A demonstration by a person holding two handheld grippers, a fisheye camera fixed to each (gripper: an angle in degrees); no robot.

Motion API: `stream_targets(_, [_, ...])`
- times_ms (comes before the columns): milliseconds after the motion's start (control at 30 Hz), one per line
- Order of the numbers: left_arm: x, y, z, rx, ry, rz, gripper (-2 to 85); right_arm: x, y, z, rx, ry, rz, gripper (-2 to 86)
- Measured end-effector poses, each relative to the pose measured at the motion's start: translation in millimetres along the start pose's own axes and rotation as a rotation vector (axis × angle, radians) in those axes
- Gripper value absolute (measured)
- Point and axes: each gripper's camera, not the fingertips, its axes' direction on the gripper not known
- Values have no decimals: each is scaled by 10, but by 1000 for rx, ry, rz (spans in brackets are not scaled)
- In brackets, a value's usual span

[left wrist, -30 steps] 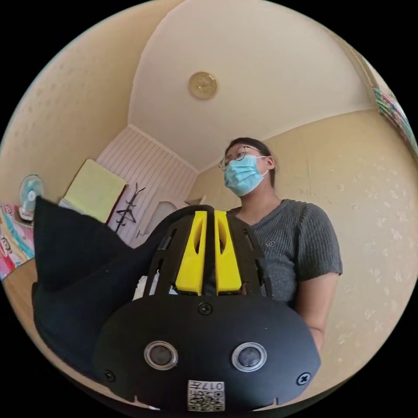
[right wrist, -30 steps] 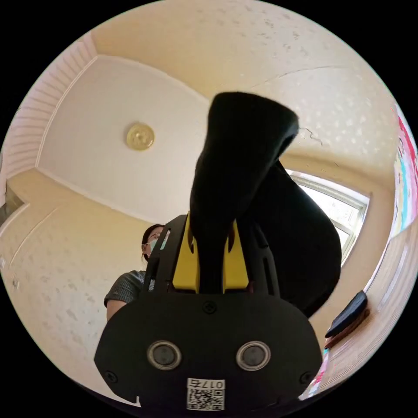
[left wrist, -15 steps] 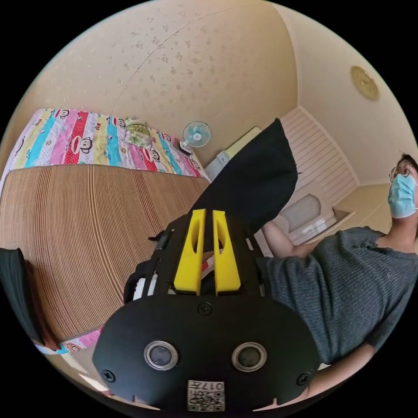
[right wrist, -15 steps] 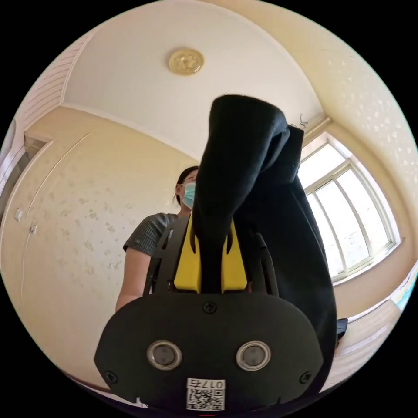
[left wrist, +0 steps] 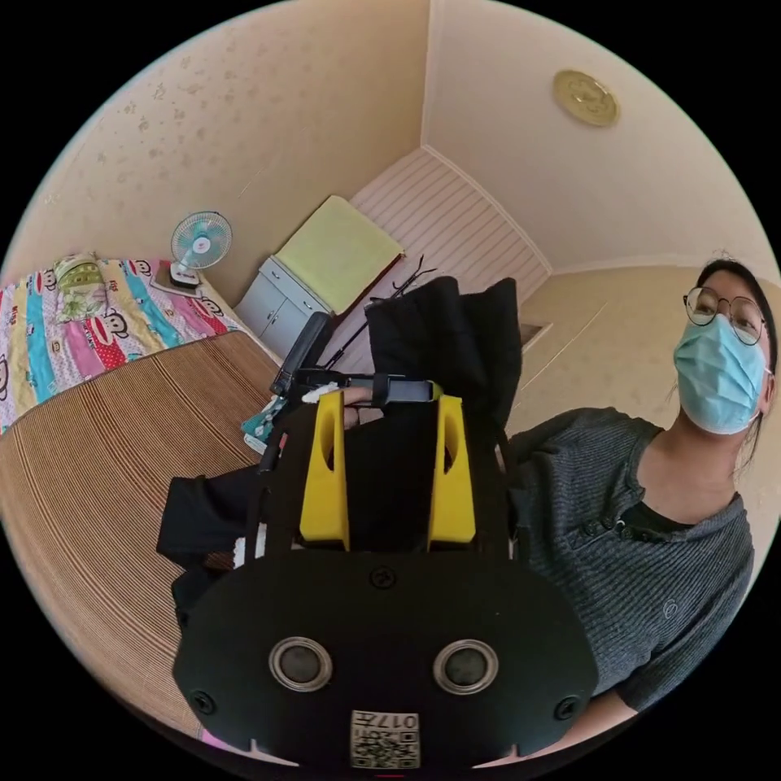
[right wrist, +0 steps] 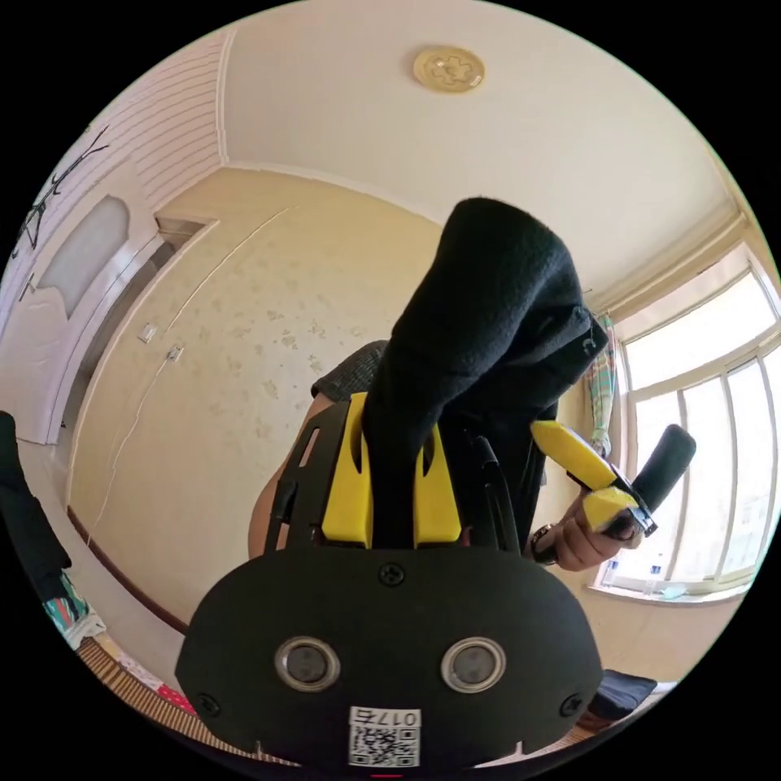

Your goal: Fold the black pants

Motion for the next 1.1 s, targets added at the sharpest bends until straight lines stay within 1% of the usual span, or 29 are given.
stream_targets(33, [-62, -25, 35, -2, 120, 16, 142, 20, 10, 1, -3, 14, 21, 76])
stream_targets(100, [-181, -30, 38, 9, 292, 25, 121, 91, 43, -4, -7, 22, 71, 77])
stream_targets(200, [-381, 1, 3, 14, 308, -34, 133, 255, 128, -62, -4, -7, 166, 78])
stream_targets(267, [-434, 12, -16, 16, 335, -37, 130, 310, 205, -132, 20, -19, 180, 78])
stream_targets(333, [-468, 21, -101, 39, 296, -39, 123, 305, 261, -196, 46, 4, 167, 76])
stream_targets(400, [-504, 39, -216, 67, 240, -41, 123, 277, 296, -176, 29, 29, 124, 75])
stream_targets(467, [-554, 69, -326, 98, 255, -33, 125, 303, 317, -143, 8, -4, 104, 76])
stream_targets(567, [-726, 143, -477, 192, 438, -54, 135, 430, 369, -141, -21, -45, 152, 77])
stream_targets(600, [-816, 178, -517, 241, 526, -73, 136, 484, 397, -157, -30, -20, 184, 77])
stream_targets(633, [-886, 198, -524, 256, 553, -95, 141, 509, 413, -166, -34, -3, 197, 78])
stream_targets(767, [-980, 221, -498, 233, 516, -125, 159, 601, 563, -306, -9, 17, 196, 79])
stream_targets(900, [-1069, 334, -619, 308, 424, -147, 115, 627, 688, -381, 22, -12, 152, 77])
stream_targets(1033, [-1171, 398, -591, 267, 336, -183, 120, 757, 785, -396, 11, -15, 172, 76])
stream_targets(1100, [-1137, 381, -519, 237, 349, -146, 130, 892, 908, -468, 33, -5, 218, 76])
